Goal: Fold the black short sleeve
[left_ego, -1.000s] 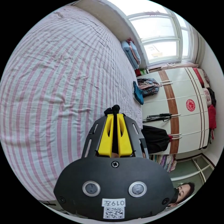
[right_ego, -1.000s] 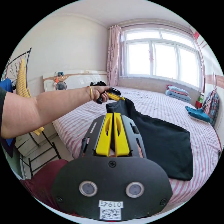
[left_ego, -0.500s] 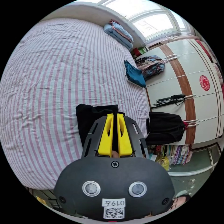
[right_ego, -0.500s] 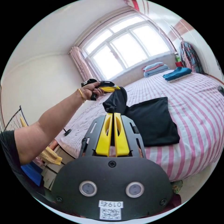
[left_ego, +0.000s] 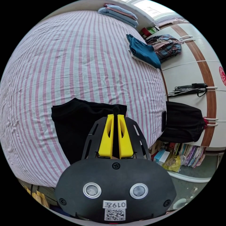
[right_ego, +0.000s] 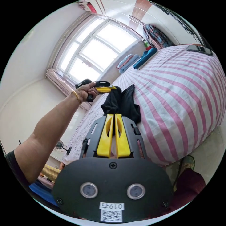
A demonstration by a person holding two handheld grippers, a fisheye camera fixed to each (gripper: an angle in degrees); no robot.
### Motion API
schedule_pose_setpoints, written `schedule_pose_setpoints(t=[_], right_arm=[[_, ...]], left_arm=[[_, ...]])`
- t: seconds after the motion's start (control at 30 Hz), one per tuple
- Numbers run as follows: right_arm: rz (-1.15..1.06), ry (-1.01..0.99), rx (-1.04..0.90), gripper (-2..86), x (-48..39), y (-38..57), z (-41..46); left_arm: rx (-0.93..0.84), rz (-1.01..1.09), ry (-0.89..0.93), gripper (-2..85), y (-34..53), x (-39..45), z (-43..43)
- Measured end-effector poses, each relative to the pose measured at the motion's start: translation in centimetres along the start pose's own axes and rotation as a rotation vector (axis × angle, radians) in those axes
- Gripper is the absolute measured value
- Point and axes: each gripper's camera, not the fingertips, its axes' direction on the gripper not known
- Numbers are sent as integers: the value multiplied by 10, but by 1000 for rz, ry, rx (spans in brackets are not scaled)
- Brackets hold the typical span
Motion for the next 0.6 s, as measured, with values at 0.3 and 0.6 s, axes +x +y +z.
schedule_pose_setpoints(t=[0.3, 0.6], right_arm=[[141, -37, -5, -5, 33, 80, 14], [286, -119, 18, -4, 58, 150, 26]], left_arm=[[-32, -24, -47, 25, -51, 33, -41], [-39, -46, -52, 23, -88, 45, -92]])
